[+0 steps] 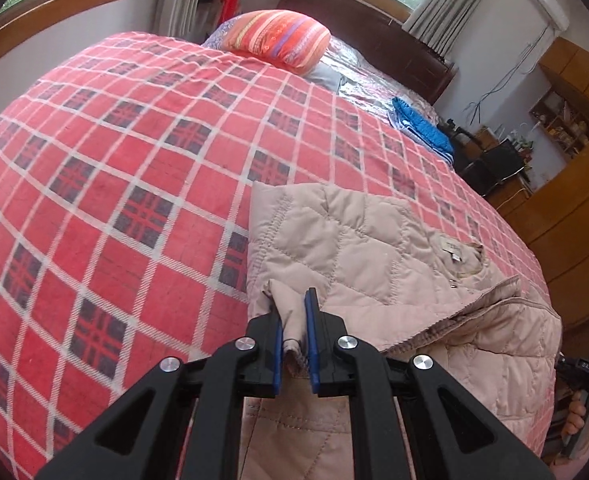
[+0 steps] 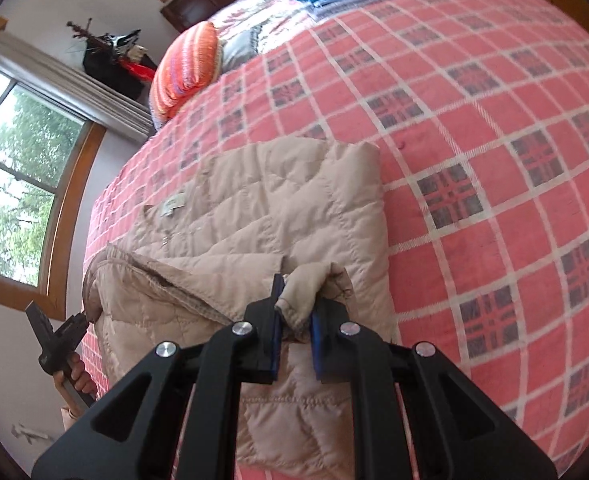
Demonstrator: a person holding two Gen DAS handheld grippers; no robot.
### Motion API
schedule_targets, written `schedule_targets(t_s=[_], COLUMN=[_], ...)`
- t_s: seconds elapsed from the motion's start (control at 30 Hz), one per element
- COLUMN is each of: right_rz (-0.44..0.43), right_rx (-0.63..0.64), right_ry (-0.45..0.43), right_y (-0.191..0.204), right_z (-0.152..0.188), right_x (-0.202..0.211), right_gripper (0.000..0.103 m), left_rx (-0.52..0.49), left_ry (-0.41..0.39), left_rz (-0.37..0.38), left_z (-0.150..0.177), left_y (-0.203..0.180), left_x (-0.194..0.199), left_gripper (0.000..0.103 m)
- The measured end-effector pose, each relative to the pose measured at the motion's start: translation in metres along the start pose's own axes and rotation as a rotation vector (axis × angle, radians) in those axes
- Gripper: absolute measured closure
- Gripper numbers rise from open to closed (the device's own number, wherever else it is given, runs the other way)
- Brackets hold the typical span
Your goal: Fold large clothes
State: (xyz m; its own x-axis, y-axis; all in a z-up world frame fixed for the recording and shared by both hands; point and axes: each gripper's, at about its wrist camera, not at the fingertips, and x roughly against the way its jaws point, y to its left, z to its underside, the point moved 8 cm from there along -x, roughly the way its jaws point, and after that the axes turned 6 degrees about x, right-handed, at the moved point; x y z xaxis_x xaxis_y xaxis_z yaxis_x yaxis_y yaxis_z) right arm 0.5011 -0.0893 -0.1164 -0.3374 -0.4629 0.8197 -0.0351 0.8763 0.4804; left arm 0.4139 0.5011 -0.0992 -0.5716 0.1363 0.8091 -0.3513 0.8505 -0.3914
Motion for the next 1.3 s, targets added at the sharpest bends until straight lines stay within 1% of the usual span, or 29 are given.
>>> schedule_targets(t_s=[0.1,0.2,0.23,0.27,0.3,0.37,0.4,0.43,0.47,0.5,0.53,0.63,0.67,0.8,0.83,0.9,0.97,1.03,1.07,1.1,1.13,1.17,1.2,1.23,1.27,1.3], right_rz=[-0.013,-0.022,-0.039,-0.055,-0.062,-0.072,-0.062,-0.032,0.012,0.034,0.035,0.027,0.032,0.062,0.062,0.047,0.040,0.054,0.066,0.072,0.078,0.075,0.063,0.058,0.060,0.061], right_rx=[-0.024,-0.035,-0.044,-0.038,-0.018,0.015,0.021,0.028,0.051,0.082,0.097,0.117,0.129,0.161,0.154,0.136,0.133,0.134,0.139,0.144,0.149,0.149,0.151,0.153,0.161,0.167], right_ry=[0.012,0.022,0.021,0.018,0.009,-0.009,-0.024,-0.043,-0.073,-0.089,-0.092,-0.088,-0.082,-0.023,-0.009,0.016,0.027,0.031,0.028,0.026,0.020,0.016,0.011,0.007,-0.005,-0.012], right_y=[-0.007,-0.010,-0.010,-0.008,-0.005,-0.001,-0.002,-0.004,-0.006,-0.005,-0.004,-0.002,0.000,0.001,0.001,0.001,0.002,0.005,0.006,0.007,0.009,0.010,0.012,0.013,0.016,0.016], right_z=[-0.001,0.001,0.002,0.004,0.006,0.009,0.010,0.010,0.010,0.013,0.015,0.028,0.031,0.047,0.049,0.050,0.051,0.050,0.050,0.049,0.049,0.049,0.050,0.050,0.051,0.052], right_x=[-0.010,-0.014,-0.012,-0.008,-0.001,0.015,0.025,0.034,0.045,0.055,0.060,0.068,0.066,0.038,0.030,0.013,0.004,-0.004,-0.005,-0.006,-0.005,-0.004,-0.002,0.000,0.005,0.007], right_gripper=[0.092,0.087,0.080,0.073,0.070,0.059,0.051,0.028,0.022,0.023,0.024,0.026,0.027,0.033,0.036,0.038,0.045,0.048,0.056,0.061,0.070,0.080,0.085,0.088,0.090,0.091], left_rx=[0.011,0.043,0.051,0.057,0.060,0.069,0.072,0.069,0.050,0.030,0.013,-0.027,-0.034,-0.068,-0.069,-0.063,-0.056,-0.064,-0.071,-0.075,-0.077,-0.079,-0.088,-0.094,-0.098,-0.103], left_ry=[0.016,0.042,0.051,0.064,0.075,0.084,0.076,0.055,0.022,0.005,-0.005,-0.020,-0.019,0.004,0.014,0.035,0.049,0.056,0.057,0.056,0.056,0.057,0.058,0.064,0.064,0.050], left_rz=[0.003,0.016,0.028,0.050,0.076,0.137,0.148,0.139,0.125,0.119,0.114,0.102,0.102,0.062,0.051,0.055,0.071,0.078,0.075,0.072,0.070,0.069,0.072,0.075,0.063,0.050], left_z=[-0.001,-0.001,-0.001,-0.001,0.000,0.001,0.001,0.000,0.000,0.001,0.003,0.013,0.015,0.030,0.033,0.038,0.040,0.042,0.042,0.042,0.043,0.044,0.045,0.047,0.049,0.050], left_y=[0.003,0.006,0.008,0.008,0.009,0.010,0.012,0.016,0.020,0.023,0.026,0.034,0.036,0.043,0.044,0.044,0.039,0.032,0.028,0.024,0.021,0.018,0.013,0.010,0.007,0.005], left_x=[-0.009,-0.016,-0.015,-0.013,-0.008,0.006,0.013,0.022,0.034,0.043,0.050,0.063,0.063,0.050,0.044,0.036,0.028,0.023,0.022,0.021,0.020,0.020,0.020,0.021,0.022,0.023], left_gripper=[0.093,0.090,0.090,0.086,0.083,0.066,0.061,0.049,0.044,0.044,0.043,0.036,0.035,0.035,0.035,0.035,0.035,0.035,0.035,0.035,0.036,0.041,0.049,0.065,0.072,0.077])
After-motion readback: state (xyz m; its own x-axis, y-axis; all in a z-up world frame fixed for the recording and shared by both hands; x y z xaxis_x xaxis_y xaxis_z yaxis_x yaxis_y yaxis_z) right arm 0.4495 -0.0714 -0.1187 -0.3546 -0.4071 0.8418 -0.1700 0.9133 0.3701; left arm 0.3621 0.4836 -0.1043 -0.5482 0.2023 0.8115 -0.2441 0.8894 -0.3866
